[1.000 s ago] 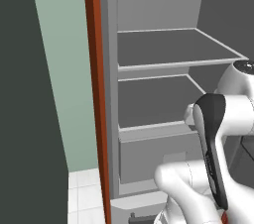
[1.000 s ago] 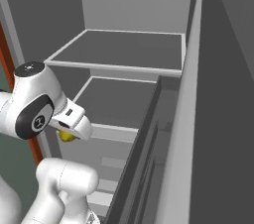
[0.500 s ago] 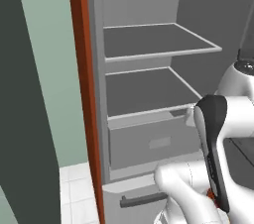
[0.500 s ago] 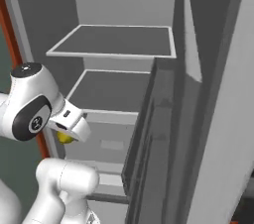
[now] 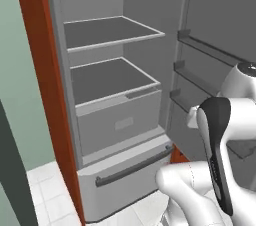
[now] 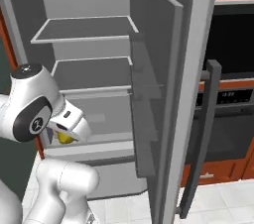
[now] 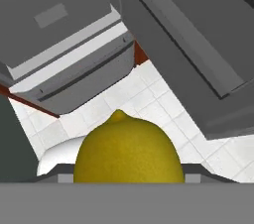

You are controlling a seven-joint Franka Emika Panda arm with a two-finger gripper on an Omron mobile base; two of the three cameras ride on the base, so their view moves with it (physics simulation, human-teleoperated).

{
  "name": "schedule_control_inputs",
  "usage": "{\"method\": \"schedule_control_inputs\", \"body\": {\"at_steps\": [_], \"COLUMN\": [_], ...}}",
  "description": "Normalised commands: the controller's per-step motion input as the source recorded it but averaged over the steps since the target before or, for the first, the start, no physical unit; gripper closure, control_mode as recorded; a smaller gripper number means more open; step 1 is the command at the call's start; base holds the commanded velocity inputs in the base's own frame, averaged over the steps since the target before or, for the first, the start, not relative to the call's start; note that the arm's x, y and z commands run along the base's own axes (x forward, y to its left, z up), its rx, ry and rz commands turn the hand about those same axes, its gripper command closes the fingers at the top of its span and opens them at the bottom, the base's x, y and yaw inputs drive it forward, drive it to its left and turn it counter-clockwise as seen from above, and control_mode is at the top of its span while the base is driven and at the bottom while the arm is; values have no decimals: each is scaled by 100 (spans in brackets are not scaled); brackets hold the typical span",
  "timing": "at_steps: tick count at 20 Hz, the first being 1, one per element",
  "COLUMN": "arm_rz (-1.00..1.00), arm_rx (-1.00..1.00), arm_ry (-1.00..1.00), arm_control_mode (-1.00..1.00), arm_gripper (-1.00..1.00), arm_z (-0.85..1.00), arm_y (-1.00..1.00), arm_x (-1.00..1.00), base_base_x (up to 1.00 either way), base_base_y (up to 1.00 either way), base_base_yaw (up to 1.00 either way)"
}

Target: Retrieve a lemon from the fridge and place it on the cutting board with the fish.

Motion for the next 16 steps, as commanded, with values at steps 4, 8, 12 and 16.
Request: {"method": "schedule_control_inputs", "body": {"at_steps": [4,8,12,16], "arm_rz": [0,0,0,0], "arm_rx": [0,0,0,0], "arm_ry": [0,0,0,0], "arm_control_mode": [100,100,100,100], "arm_gripper": [100,100,100,100], "arm_z": [0,0,0,0], "arm_y": [0,0,0,0], "arm_x": [0,0,0,0], "base_base_x": [-78,-77,-77,-62], "base_base_y": [9,11,11,9], "base_base_yaw": [-45,-47,-46,-44]}}
